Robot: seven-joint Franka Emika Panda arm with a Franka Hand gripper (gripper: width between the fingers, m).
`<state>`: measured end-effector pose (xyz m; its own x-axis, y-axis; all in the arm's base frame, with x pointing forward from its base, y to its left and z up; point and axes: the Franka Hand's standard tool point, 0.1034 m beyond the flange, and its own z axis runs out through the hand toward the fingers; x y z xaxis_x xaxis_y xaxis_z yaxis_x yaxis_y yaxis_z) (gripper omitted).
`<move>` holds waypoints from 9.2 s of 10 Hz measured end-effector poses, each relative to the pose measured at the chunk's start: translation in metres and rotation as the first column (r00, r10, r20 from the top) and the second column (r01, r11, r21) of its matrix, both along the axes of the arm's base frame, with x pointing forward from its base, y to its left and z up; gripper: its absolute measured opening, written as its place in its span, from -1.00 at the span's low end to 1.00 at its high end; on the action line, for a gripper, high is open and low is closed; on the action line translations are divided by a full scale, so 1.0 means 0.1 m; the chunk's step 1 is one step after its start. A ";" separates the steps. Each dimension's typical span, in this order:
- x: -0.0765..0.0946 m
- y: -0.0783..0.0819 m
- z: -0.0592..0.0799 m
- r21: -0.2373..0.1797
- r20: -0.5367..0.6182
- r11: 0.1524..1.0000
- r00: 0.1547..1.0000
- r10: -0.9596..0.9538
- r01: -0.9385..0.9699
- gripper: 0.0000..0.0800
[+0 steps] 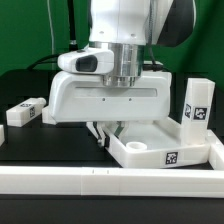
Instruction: Assemble desk
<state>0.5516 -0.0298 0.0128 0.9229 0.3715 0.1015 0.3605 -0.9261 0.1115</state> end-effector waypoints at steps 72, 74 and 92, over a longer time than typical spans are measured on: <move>-0.06 -1.20 0.69 0.039 -0.246 0.845 0.824 -0.510 0.534 0.62; -0.14 -1.25 0.64 0.040 -0.257 0.832 0.810 -0.527 0.553 0.62; -1.23 -1.37 0.25 0.055 -0.472 0.650 0.593 -0.652 0.758 0.62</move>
Offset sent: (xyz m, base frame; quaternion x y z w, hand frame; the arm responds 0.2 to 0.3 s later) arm 0.0000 0.0000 0.0000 0.0000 0.0000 -0.2571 0.9664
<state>0.4289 -0.1666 0.0379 0.8568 -0.3994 -0.3263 -0.4574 -0.8807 -0.1231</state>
